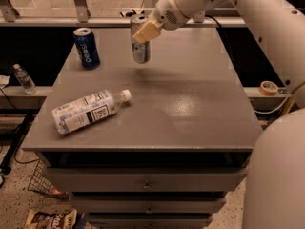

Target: Move redbull can near pepsi can

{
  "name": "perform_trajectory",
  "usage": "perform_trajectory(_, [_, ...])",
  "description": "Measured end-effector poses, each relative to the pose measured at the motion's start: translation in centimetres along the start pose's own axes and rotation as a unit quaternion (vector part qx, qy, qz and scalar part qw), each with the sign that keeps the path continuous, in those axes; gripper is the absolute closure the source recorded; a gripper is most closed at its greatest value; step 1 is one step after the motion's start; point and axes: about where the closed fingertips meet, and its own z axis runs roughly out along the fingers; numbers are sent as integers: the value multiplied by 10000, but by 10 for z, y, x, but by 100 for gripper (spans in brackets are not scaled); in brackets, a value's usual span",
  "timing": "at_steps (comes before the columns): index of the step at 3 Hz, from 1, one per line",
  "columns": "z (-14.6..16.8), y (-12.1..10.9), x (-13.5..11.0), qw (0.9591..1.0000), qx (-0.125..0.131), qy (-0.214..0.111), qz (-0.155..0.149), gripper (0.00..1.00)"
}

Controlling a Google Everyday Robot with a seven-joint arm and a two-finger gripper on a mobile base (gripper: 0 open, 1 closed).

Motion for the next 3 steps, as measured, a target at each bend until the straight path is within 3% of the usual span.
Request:
perform_trajectory(2, [58, 8, -32, 9994, -349, 40, -65, 100])
perform_trajectory(3, [105, 14, -56, 9985, -548, 19, -75, 100])
